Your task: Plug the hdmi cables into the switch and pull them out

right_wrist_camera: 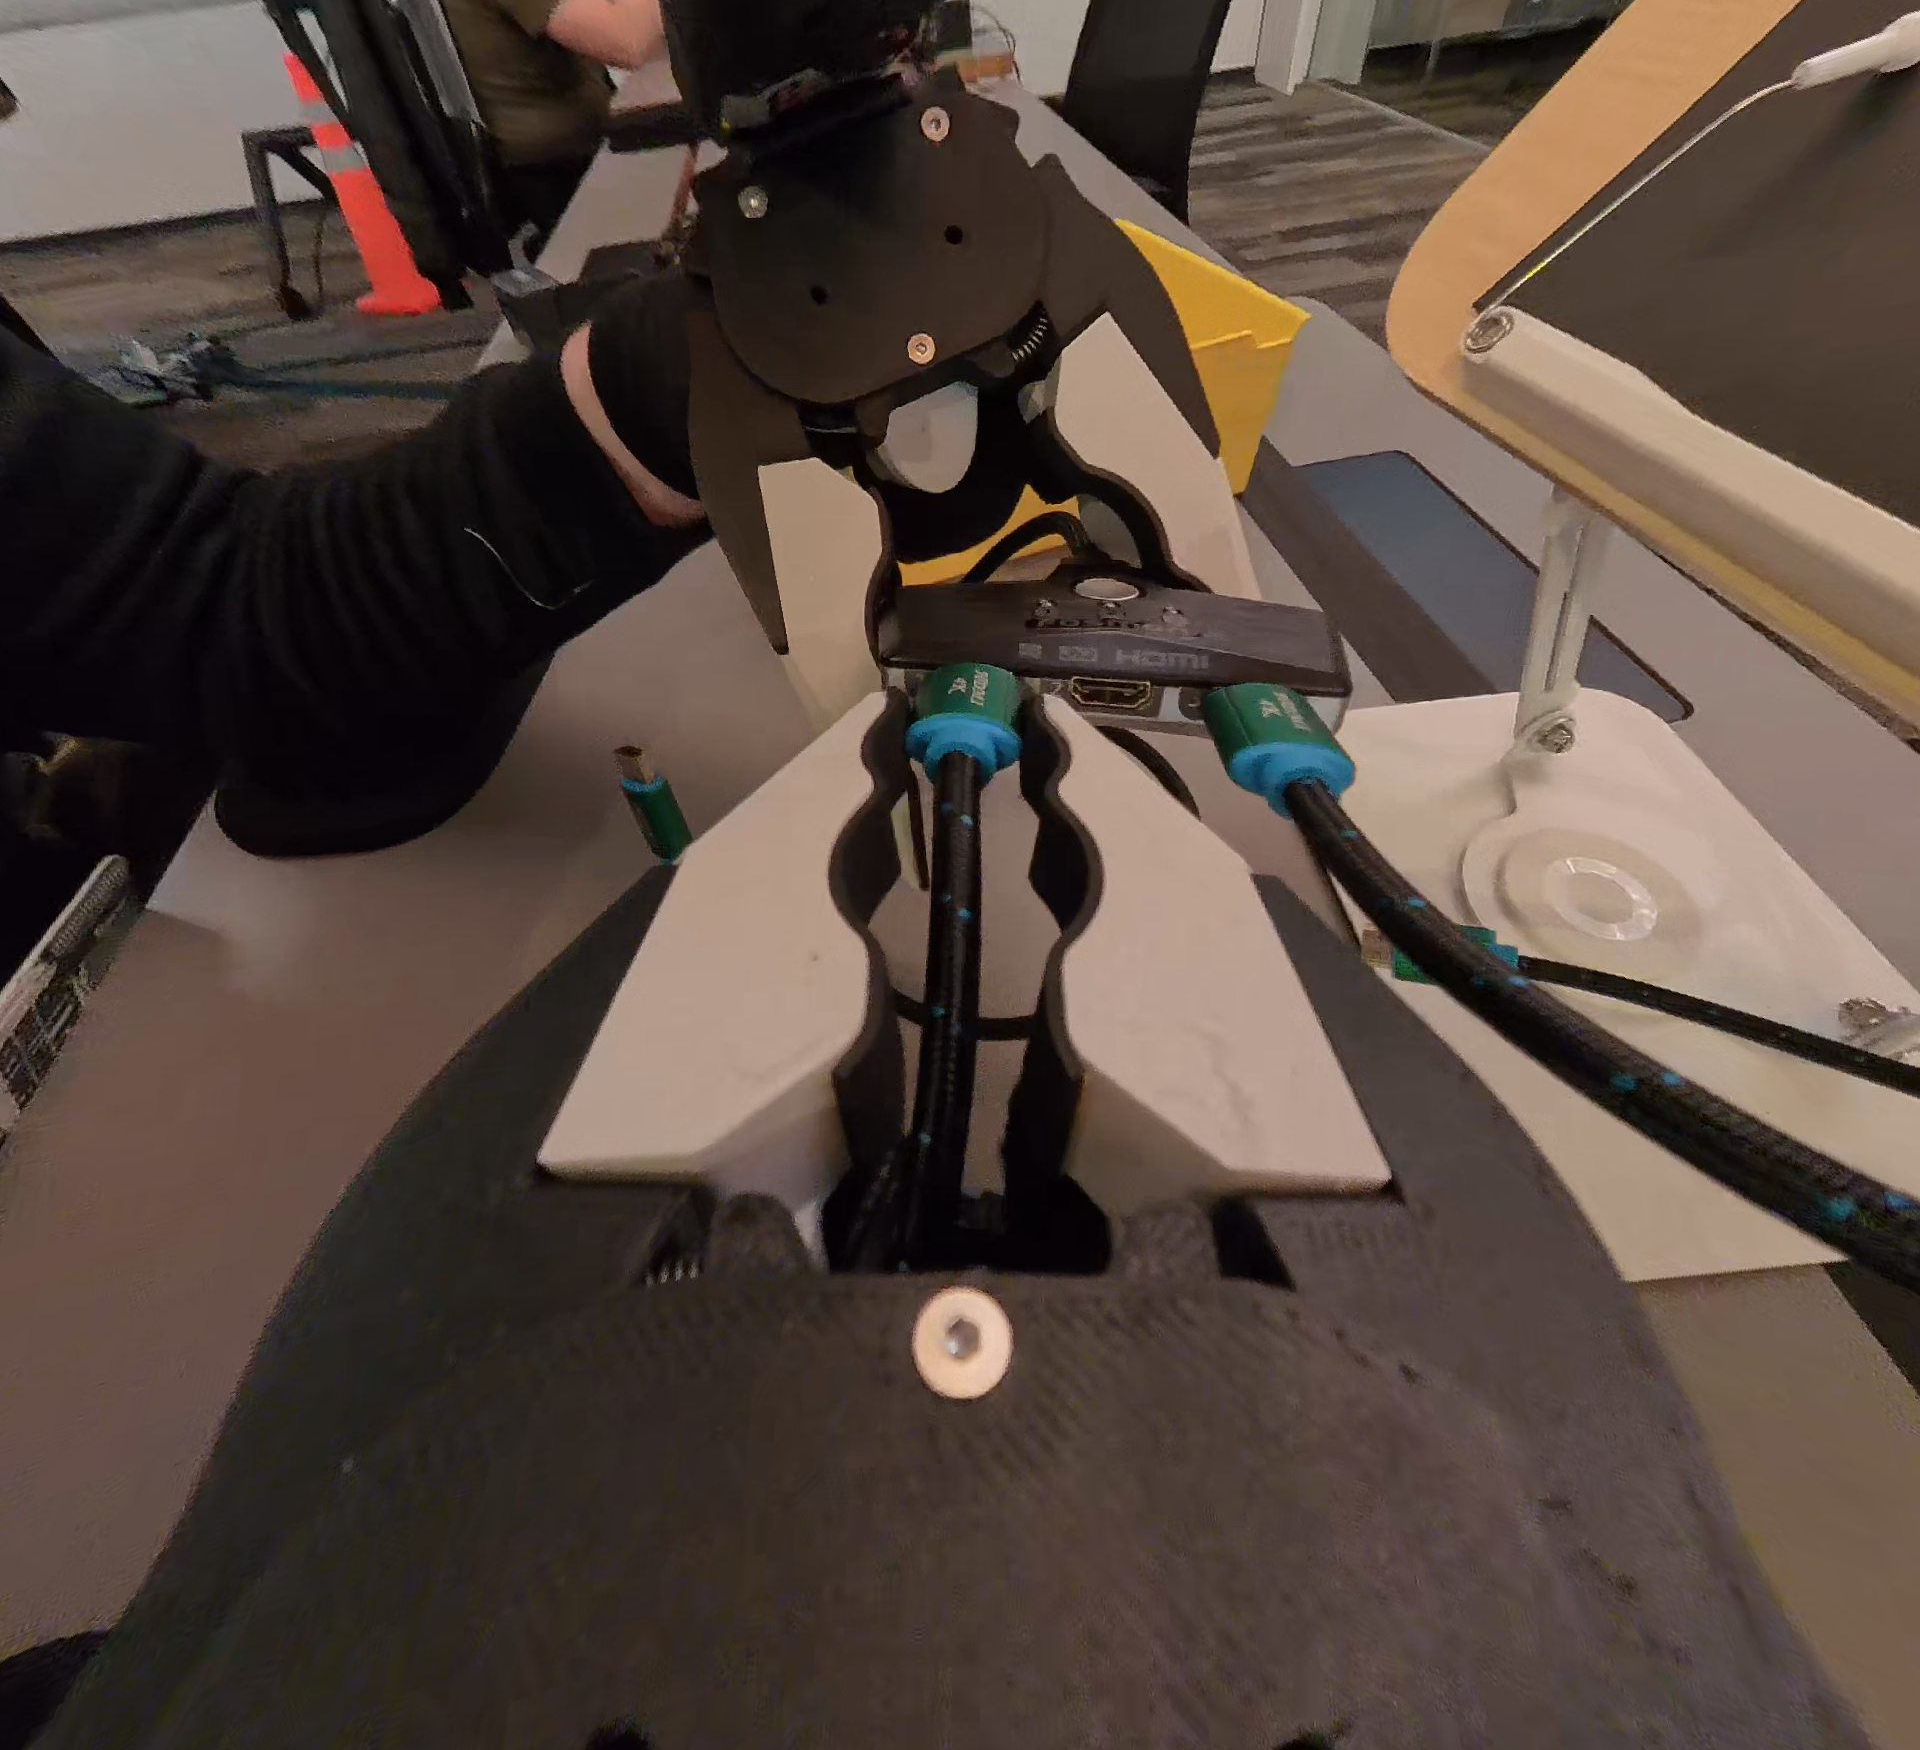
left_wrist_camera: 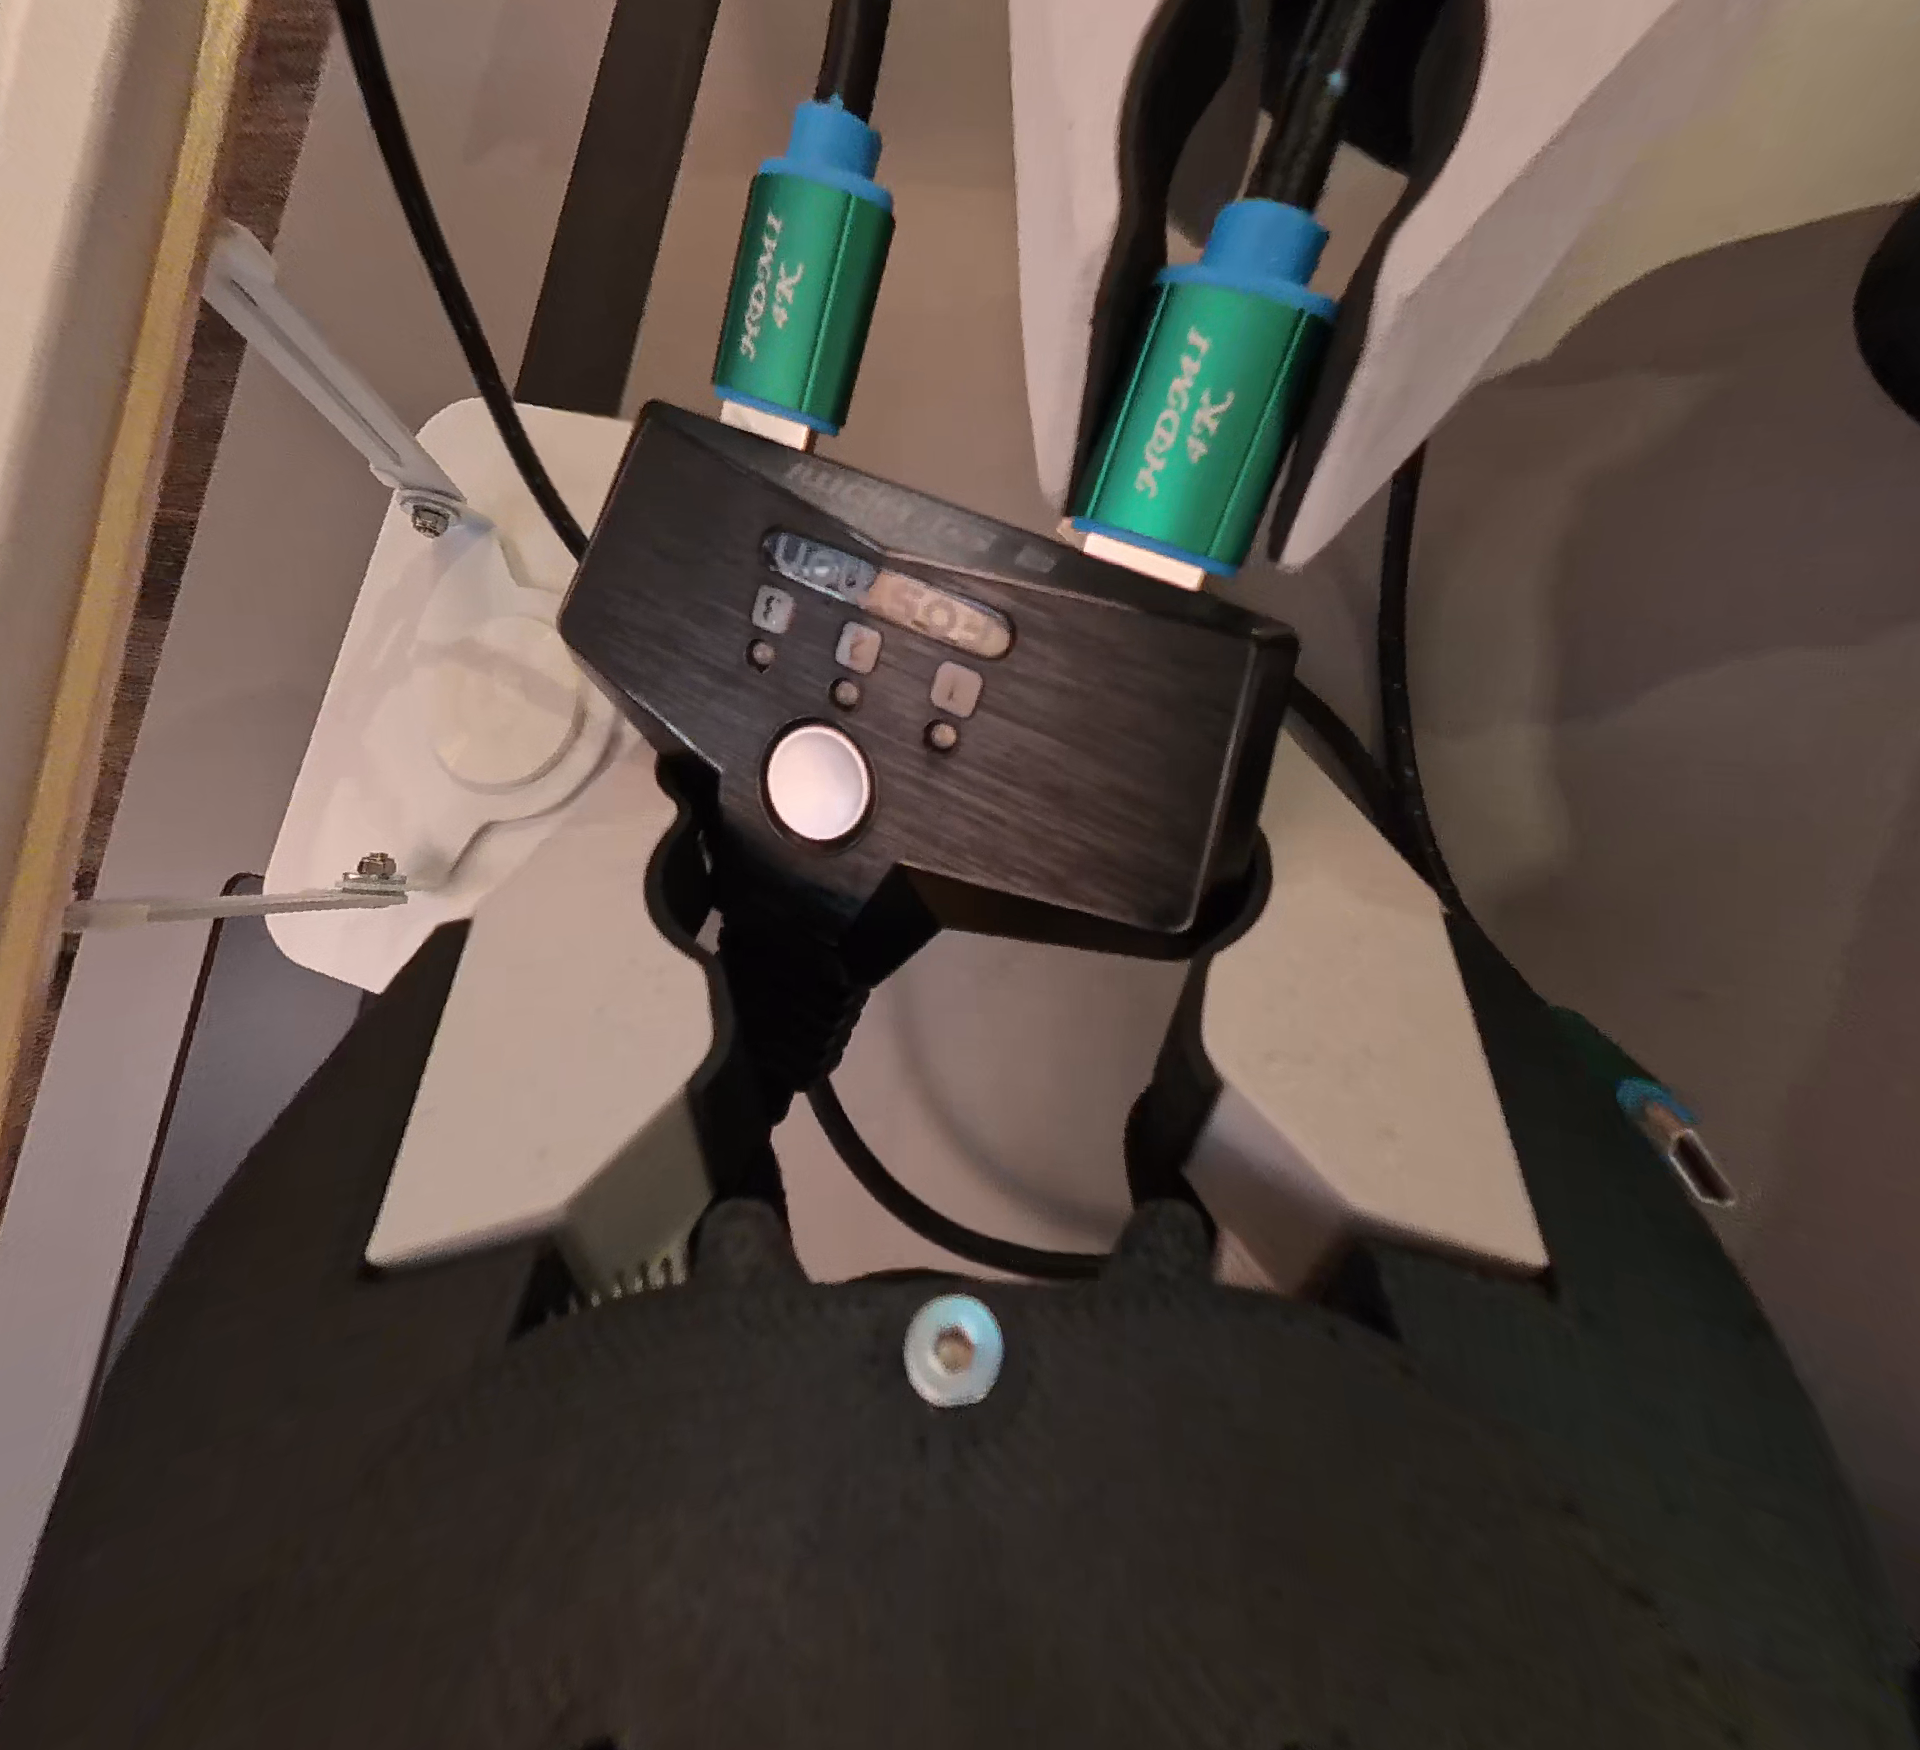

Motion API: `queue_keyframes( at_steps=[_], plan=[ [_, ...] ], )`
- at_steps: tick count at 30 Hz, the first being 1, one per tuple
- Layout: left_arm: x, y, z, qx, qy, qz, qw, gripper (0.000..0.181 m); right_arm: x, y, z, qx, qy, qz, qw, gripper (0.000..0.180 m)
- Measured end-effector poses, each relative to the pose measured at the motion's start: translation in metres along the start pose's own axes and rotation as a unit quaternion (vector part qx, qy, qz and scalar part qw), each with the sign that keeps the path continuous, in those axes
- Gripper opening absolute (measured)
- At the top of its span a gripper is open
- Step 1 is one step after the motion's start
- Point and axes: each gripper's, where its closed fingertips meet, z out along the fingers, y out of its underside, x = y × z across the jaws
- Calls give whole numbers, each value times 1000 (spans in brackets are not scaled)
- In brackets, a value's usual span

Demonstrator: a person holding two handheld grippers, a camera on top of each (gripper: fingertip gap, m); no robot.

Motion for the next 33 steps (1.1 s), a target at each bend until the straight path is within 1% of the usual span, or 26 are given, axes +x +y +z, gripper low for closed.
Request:
queue_keyframes(
  at_steps=[4,7,8,9,11,13,15,17,19,21,23,25,26,30,33],
  plan=[
    [-2,0,3,11,5,-12,1000,97,5,1,1,1,16,-8,1000,19],
    [-3,-2,4,21,12,-25,999,97,8,-1,0,-19,72,-44,996,19],
    [-4,-2,4,25,9,-28,999,86,9,-2,-1,-26,92,-54,994,19],
    [-6,-5,4,32,5,-31,999,85,11,-3,-3,-29,110,-61,992,19],
    [-1,-7,3,38,21,-33,999,85,8,-4,-4,-31,113,-62,991,19],
    [-1,-8,2,30,7,-21,999,85,6,-3,-6,-32,106,-59,992,19],
    [-1,-9,4,34,12,-26,999,85,7,-2,-7,-32,99,-54,993,19],
    [3,-7,7,35,32,-34,998,86,6,2,-5,-41,89,-58,994,19],
    [3,-6,8,42,45,-47,997,106,2,4,-5,-46,75,-70,994,18],
    [11,-5,8,45,86,-75,992,125,-4,3,-4,-42,63,-89,993,18],
    [19,-2,11,37,117,-89,989,126,-7,5,-2,-54,64,-110,990,18],
    [35,-4,11,40,172,-102,979,124,-11,7,2,-65,56,-133,987,18],
    [38,-5,13,40,181,-101,977,126,-13,10,5,-75,53,-146,985,18],
    [43,4,17,13,190,-102,976,125,-15,18,10,-107,52,-183,976,17],
    [39,8,20,3,171,-88,981,123,-13,20,11,-120,60,-202,970,17]
  ],
)
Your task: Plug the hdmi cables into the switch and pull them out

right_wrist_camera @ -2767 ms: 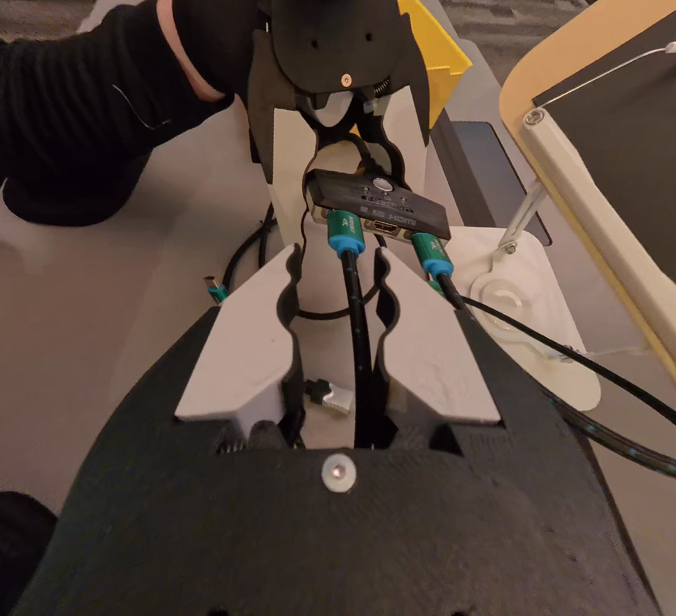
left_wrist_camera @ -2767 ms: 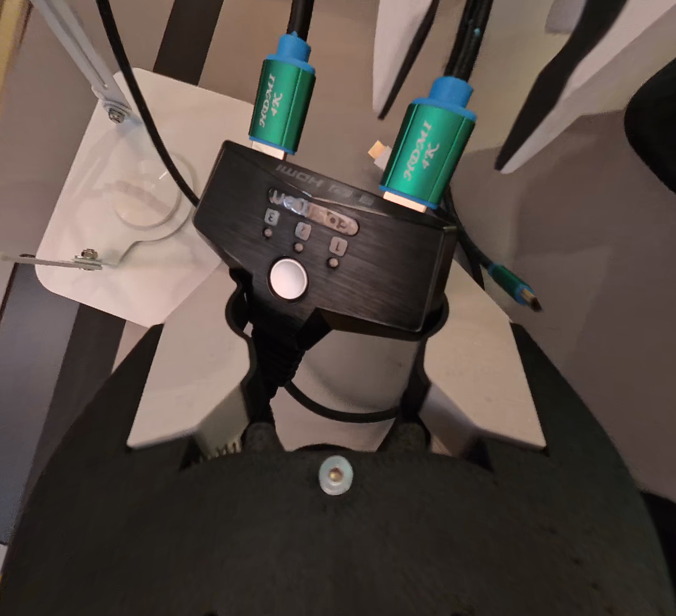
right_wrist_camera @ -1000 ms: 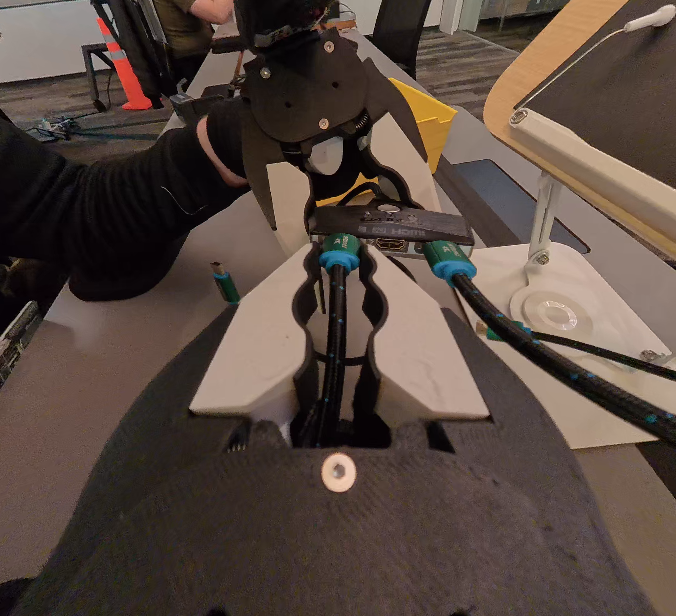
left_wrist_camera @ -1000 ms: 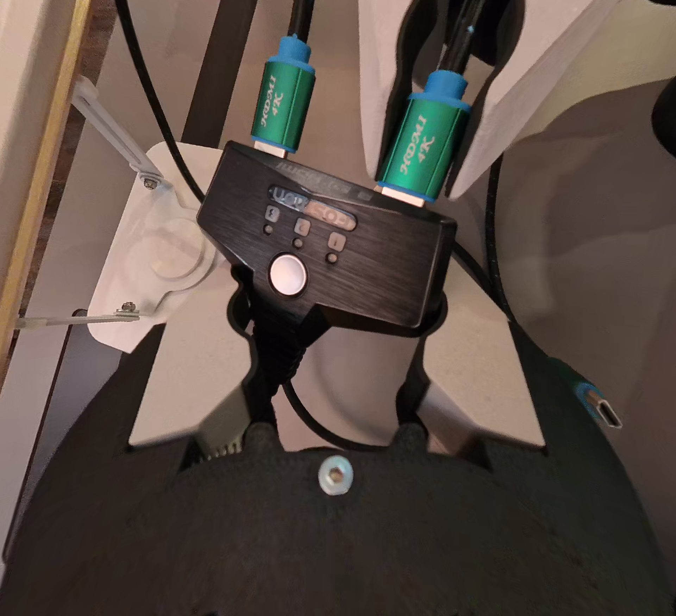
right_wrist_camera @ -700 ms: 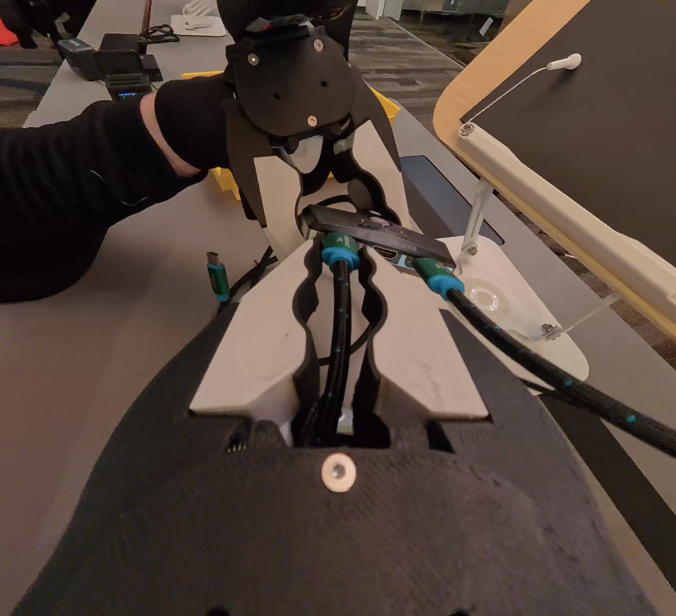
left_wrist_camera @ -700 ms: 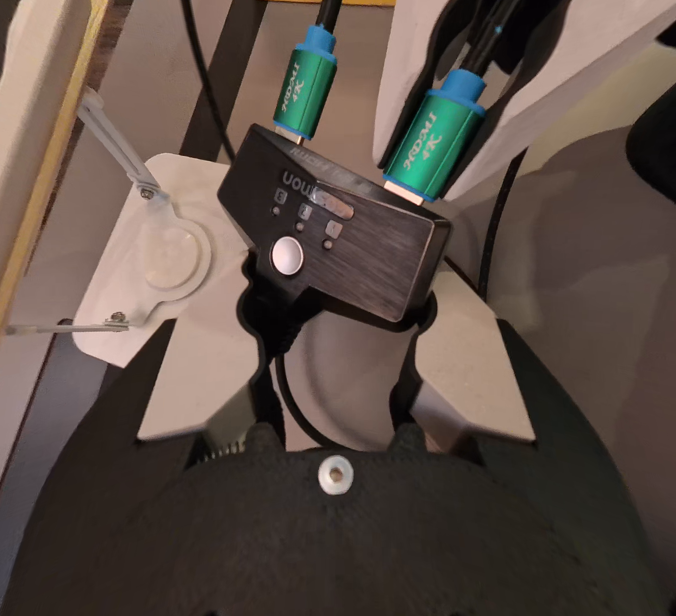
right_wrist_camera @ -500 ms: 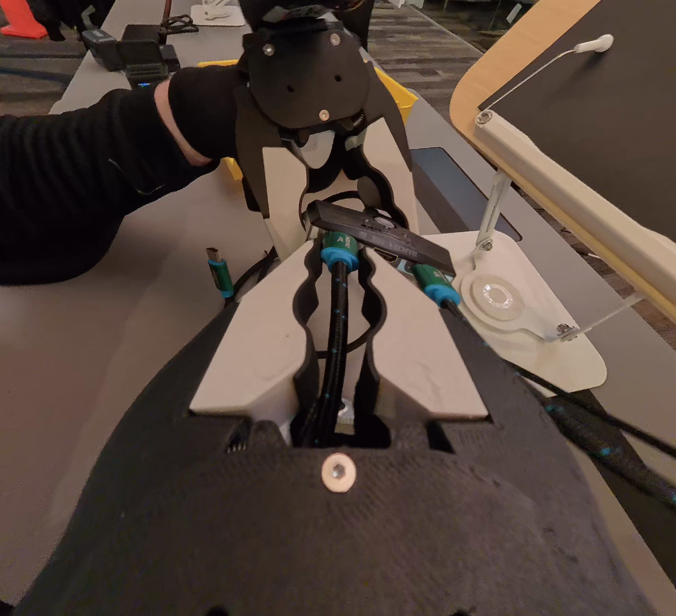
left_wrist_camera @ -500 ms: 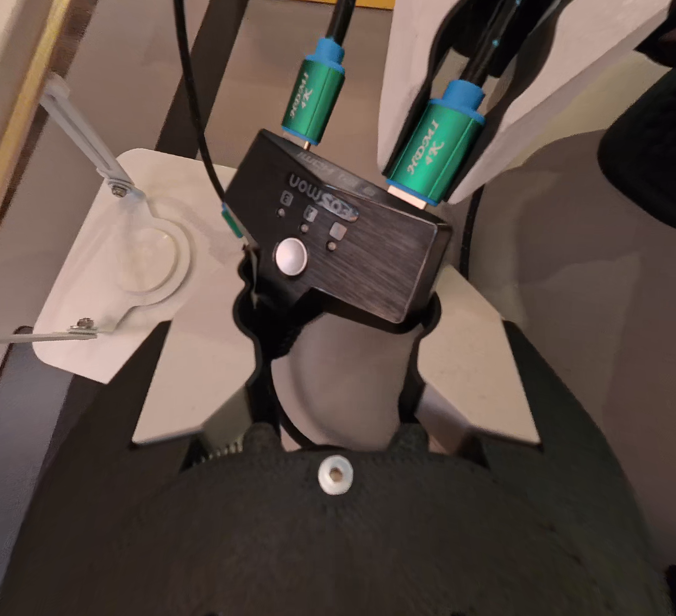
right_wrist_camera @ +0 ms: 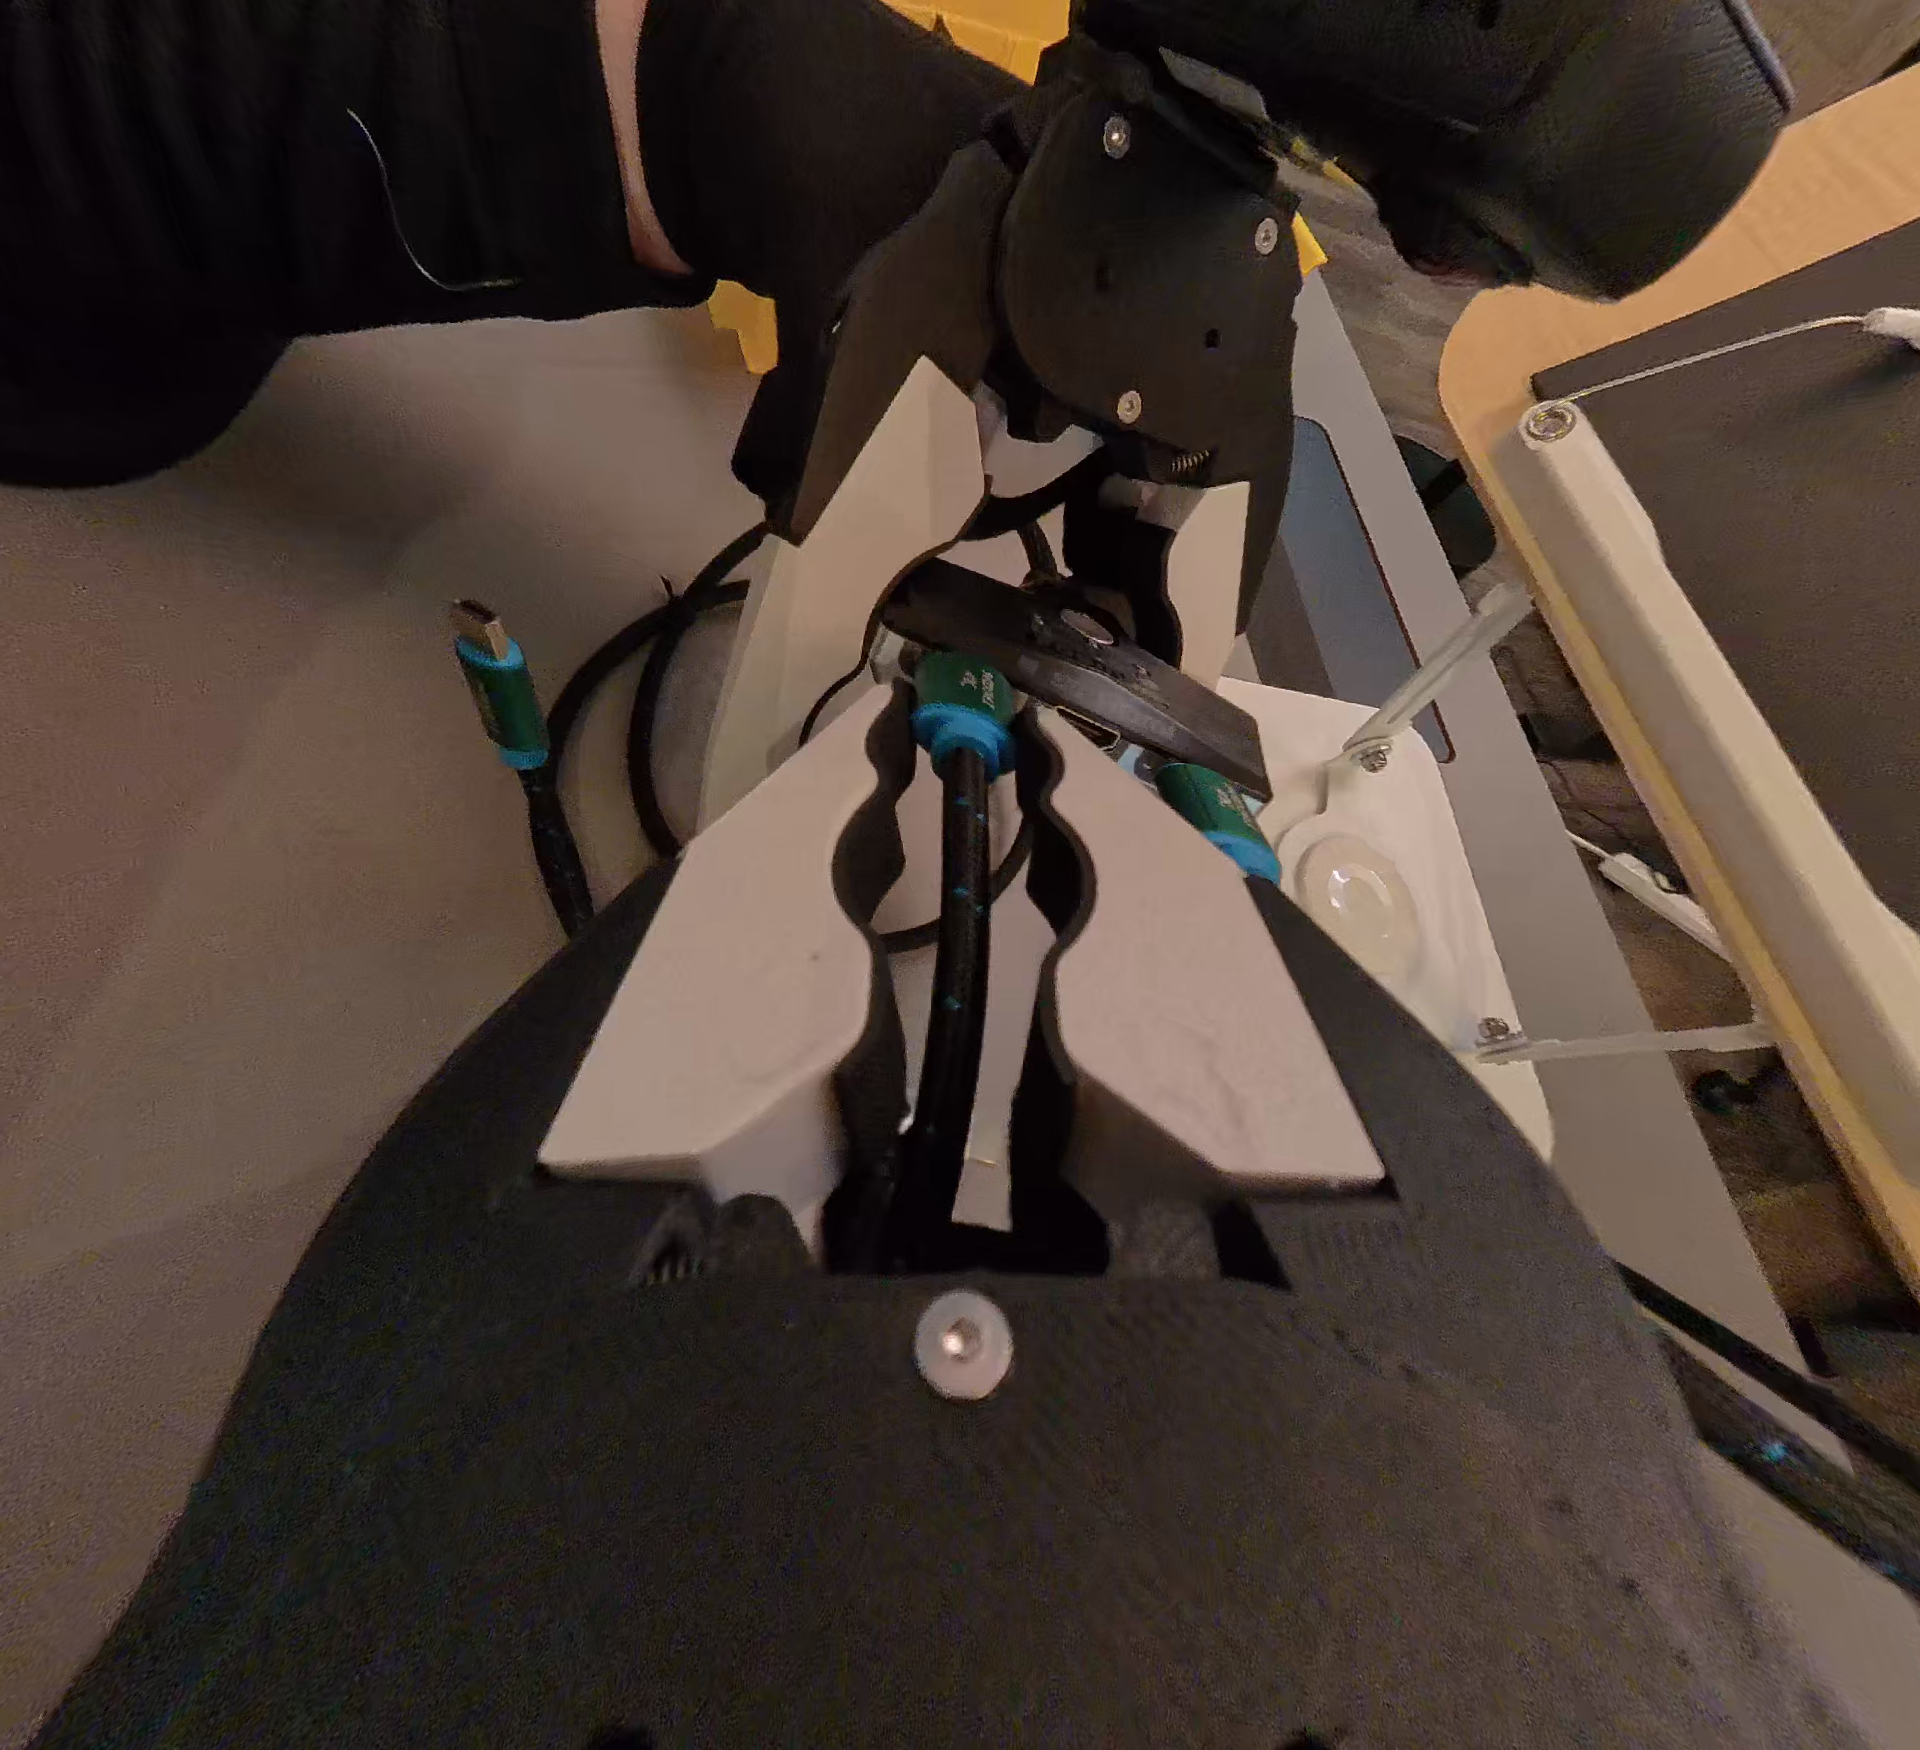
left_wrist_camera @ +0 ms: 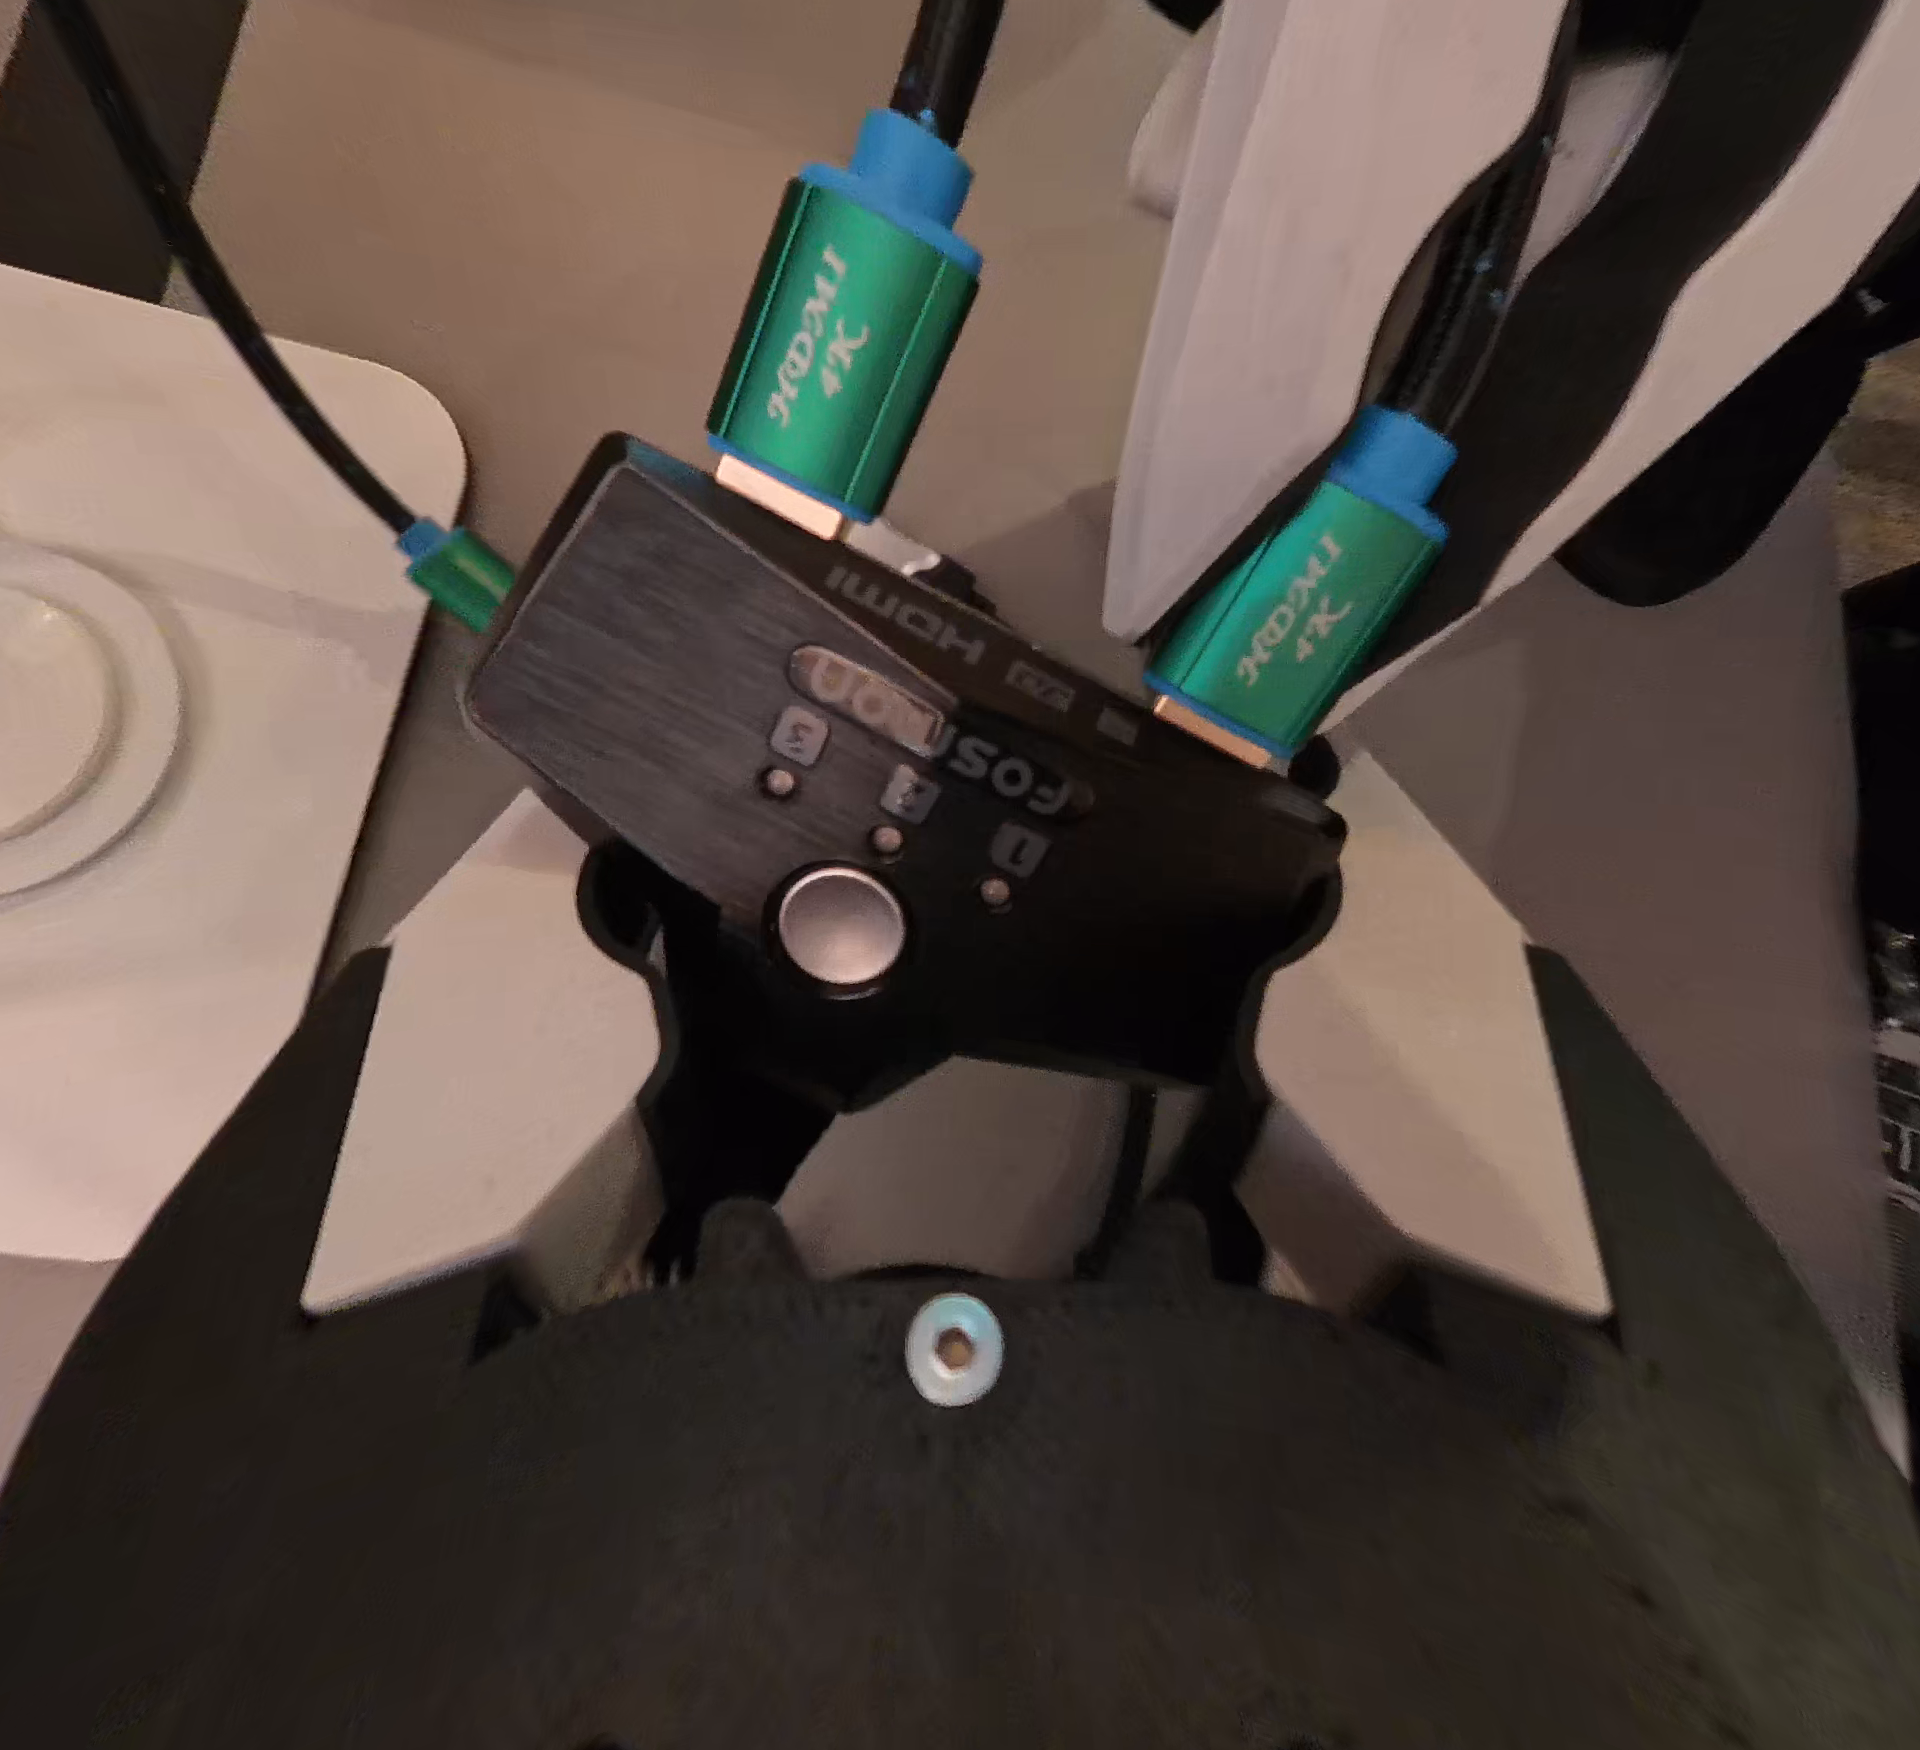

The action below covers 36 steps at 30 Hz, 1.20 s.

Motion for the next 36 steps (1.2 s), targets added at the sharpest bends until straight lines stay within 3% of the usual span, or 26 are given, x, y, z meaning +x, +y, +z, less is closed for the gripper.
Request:
queue_keyframes(
  at_steps=[10,16,18,31,36],
  plan=[
    [-18,-5,0,0,-60,4,998,122,12,-6,-5,48,-4,106,993,16],
    [-22,-10,0,2,-82,13,997,122,17,5,-2,31,14,122,992,31],
    [-22,-10,0,0,-89,17,996,122,12,5,-3,35,3,121,992,20],
    [-27,-16,2,13,-107,18,994,121,17,10,-6,10,65,101,993,21],
    [-25,-20,0,13,-124,49,991,121,11,9,-12,21,13,109,994,21]
  ],
)
